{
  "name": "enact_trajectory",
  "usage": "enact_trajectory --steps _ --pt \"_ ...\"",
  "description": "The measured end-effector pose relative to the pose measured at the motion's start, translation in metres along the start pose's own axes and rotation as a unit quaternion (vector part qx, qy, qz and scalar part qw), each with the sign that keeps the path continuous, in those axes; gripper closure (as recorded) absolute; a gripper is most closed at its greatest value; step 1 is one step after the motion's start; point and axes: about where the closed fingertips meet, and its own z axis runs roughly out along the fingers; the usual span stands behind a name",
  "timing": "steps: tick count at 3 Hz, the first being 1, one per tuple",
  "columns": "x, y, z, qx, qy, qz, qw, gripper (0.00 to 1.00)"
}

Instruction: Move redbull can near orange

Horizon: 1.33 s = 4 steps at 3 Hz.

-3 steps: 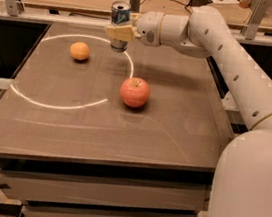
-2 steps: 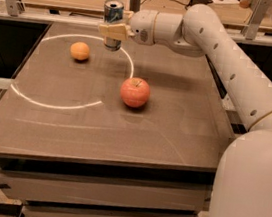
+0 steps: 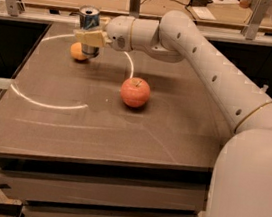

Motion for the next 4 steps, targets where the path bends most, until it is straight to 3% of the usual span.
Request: enact_trajectory --steps 2,4 --pt "0.016 -0.001 0.001 -0.001 0.017 -0.006 0.9998 1.00" --pt "0.034 0.007 -0.003 -0.008 0.029 0.006 0.9995 1.00"
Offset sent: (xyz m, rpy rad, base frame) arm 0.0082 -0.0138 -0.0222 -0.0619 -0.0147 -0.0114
